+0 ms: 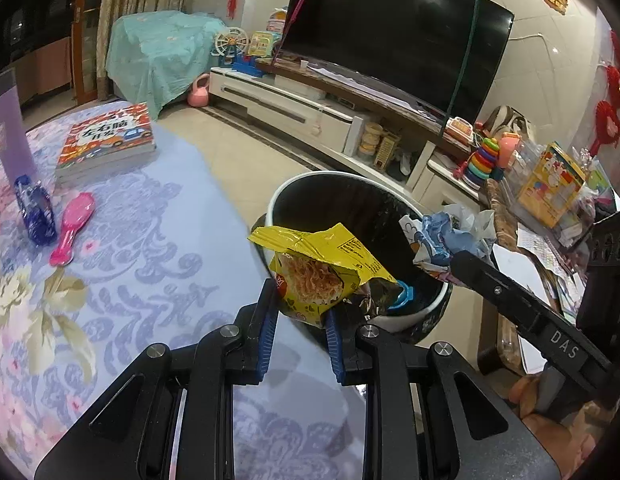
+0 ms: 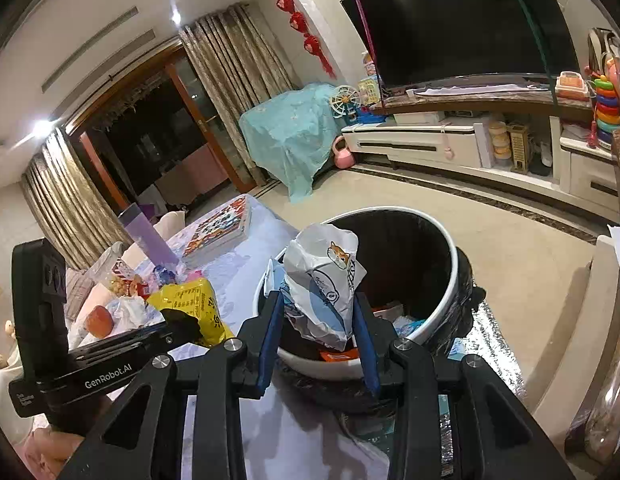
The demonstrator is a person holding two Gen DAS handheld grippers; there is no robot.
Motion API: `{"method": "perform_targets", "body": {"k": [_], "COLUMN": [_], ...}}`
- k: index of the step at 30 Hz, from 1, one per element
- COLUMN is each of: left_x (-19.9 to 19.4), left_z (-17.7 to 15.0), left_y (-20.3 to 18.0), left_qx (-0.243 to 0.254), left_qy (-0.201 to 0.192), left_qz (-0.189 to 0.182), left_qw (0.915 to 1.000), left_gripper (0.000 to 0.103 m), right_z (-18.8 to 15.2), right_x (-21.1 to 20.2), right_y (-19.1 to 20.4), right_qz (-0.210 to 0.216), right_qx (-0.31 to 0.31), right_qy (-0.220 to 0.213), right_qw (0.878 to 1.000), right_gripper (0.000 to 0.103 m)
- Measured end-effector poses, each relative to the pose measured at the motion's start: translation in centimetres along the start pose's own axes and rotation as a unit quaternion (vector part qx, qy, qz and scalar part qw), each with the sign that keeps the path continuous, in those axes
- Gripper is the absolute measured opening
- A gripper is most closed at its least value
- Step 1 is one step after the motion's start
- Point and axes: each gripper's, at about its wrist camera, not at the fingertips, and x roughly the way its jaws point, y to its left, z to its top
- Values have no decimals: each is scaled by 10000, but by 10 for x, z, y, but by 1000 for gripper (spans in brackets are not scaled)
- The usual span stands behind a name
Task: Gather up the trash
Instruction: 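Carry the yellow snack bag and white wrapper over the trash bin, then open both tools to drop the snack bag and wrapper into the bin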
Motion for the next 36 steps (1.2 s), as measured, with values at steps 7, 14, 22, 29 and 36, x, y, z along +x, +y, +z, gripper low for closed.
{"method": "perform_targets", "body": {"k": [7, 14, 22, 29, 36], "left_x": [16, 28, 37, 48, 53], "left_z": [11, 17, 20, 21, 23], "left_y": [-12, -21, -25, -26, -29], "left_qx": [150, 207, 230, 221, 226], "left_qy": [104, 157, 230, 364, 430], "left_qz": [-54, -35, -44, -37, -74], "left_qw": [9998, 9997, 9995, 9991, 9988], "left_gripper": [21, 21, 21, 21, 26], "right_z": [11, 18, 23, 29, 33], "right_x": [8, 12, 15, 20, 29], "right_y": [-10, -17, -20, -22, -26], "right_qz": [-83, -120, -138, -209, -254], "right_qx": [-15, -19, -28, -12, -18], "right_qy": [112, 148, 202, 249, 382], "right_qw": [9999, 9998, 9997, 9995, 9989], "right_gripper": [35, 35, 35, 36, 39]}}
